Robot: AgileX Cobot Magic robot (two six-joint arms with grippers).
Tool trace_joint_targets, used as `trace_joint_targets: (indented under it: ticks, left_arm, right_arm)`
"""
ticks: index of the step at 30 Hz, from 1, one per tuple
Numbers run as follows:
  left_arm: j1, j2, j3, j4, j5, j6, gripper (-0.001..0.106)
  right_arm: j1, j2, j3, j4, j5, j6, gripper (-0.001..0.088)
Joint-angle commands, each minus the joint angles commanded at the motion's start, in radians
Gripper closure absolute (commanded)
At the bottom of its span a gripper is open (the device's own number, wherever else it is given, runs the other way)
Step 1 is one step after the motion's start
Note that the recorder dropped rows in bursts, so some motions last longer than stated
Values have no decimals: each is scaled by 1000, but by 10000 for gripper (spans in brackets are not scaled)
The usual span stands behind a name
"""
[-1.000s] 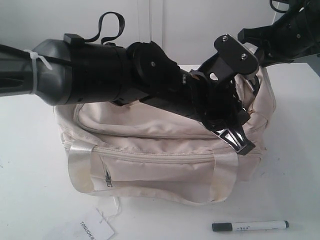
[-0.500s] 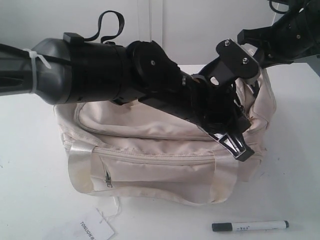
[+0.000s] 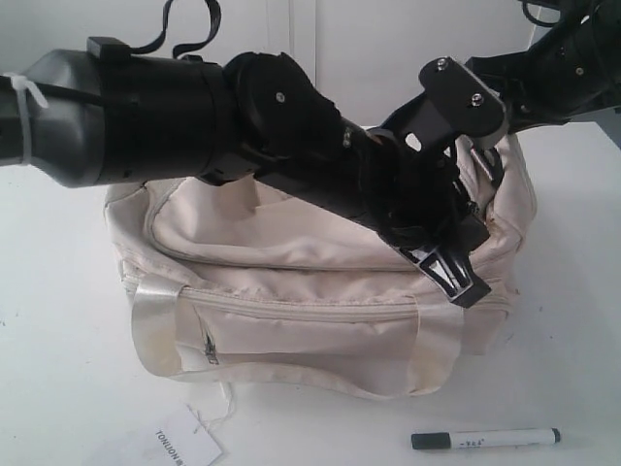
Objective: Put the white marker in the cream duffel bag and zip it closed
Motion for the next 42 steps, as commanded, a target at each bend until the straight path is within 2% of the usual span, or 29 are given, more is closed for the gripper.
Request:
trace_joint_targets:
  ticks: [9,18,24,35,40,42]
  left_arm:
    - [0,0,0,9,66,0,1053]
    - [0,0,0,151,93,0,1053]
    - [0,0,0,176,56,0,1053]
    - [0,0,0,180,-112,56,1053]
    - [0,0,0,180,-113,56,1053]
    - [0,0,0,180,-113,56,1053]
  right_arm:
    - [0,0,0,0,-2,52,868]
    - [0,0,0,0,-5,52,868]
    - [0,0,0,0,11,52,868]
    - [0,0,0,-2,70,52,866]
    - [0,0,-11,-2,112,52,630]
    - [0,0,-39,-2,155,52,576]
